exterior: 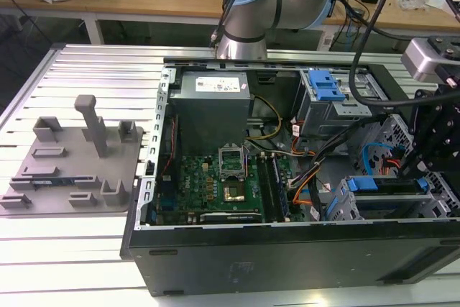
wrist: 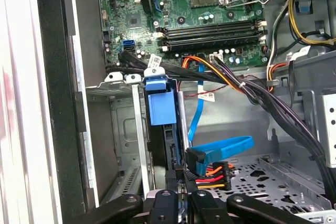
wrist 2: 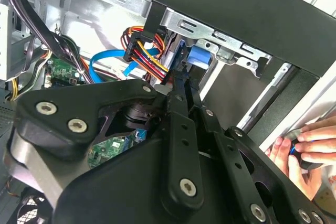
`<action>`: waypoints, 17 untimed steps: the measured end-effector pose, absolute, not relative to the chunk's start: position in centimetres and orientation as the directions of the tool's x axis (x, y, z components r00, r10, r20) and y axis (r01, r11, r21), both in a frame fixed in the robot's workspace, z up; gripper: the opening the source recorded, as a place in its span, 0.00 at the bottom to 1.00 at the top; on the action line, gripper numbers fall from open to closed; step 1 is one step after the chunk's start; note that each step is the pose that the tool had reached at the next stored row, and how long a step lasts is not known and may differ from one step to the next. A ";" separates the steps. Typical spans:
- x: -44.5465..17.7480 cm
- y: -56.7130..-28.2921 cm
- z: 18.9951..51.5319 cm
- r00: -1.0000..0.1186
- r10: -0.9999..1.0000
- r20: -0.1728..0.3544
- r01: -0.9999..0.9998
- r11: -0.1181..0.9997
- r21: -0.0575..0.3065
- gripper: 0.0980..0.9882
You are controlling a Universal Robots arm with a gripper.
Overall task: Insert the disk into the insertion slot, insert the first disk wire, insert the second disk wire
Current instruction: 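Insert the first disk wire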
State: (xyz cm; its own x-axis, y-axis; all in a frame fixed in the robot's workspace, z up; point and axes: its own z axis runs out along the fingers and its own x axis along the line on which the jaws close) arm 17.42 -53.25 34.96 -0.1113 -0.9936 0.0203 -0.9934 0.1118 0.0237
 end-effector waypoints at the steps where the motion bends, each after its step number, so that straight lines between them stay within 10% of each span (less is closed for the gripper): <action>1: 17.4 -53.2 35.0 -0.112 -0.994 0.021 -0.993 0.112 0.024 0.07; 17: 17.4 -52.6 35.2 -0.115 -0.993 0.015 -0.993 0.115 0.011 0.07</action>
